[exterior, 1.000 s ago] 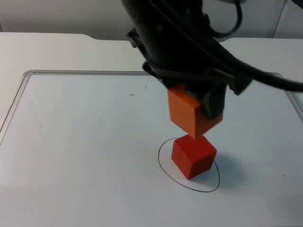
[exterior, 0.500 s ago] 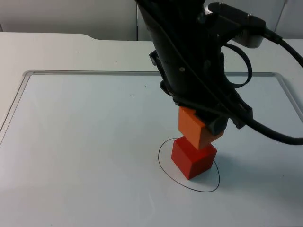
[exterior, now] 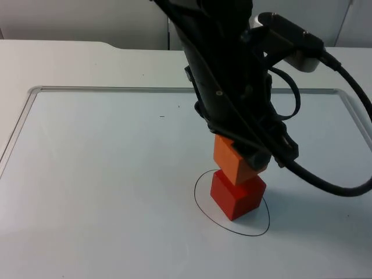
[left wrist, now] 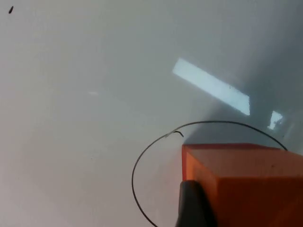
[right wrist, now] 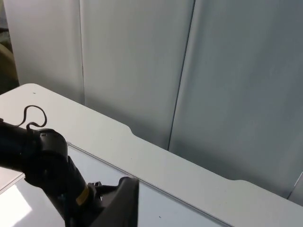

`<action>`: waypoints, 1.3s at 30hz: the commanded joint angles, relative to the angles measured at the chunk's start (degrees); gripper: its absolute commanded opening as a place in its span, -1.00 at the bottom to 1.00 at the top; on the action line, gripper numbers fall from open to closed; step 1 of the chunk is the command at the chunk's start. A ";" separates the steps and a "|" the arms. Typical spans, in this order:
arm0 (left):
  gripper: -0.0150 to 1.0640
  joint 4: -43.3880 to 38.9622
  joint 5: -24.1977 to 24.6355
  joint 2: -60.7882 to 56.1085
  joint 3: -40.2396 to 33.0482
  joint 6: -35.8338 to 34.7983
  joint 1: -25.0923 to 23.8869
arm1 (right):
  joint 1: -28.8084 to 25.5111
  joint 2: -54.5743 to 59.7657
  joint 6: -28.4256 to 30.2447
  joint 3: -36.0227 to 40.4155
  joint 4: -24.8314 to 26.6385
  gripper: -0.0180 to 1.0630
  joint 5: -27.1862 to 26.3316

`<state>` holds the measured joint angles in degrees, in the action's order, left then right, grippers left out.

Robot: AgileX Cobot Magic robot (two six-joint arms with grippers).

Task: Pick up one cube with the left hand and another cube with the right hand. First place the cube in the right hand at the target position, then stack the cube in the left hand on top.

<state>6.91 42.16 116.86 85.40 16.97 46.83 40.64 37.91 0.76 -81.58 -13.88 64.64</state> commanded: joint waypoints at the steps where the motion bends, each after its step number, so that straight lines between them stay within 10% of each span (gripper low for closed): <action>1: -0.55 0.27 -0.54 -0.06 0.64 0.61 0.17 | 0.05 -0.13 -0.39 0.29 -0.37 0.97 -0.67; 39: -0.55 3.14 5.55 4.44 4.53 1.96 0.17 | 0.05 -0.13 -0.76 0.29 0.41 0.97 0.61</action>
<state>9.71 47.58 121.17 89.53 18.90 46.83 40.64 37.91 0.00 -81.58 -13.77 65.35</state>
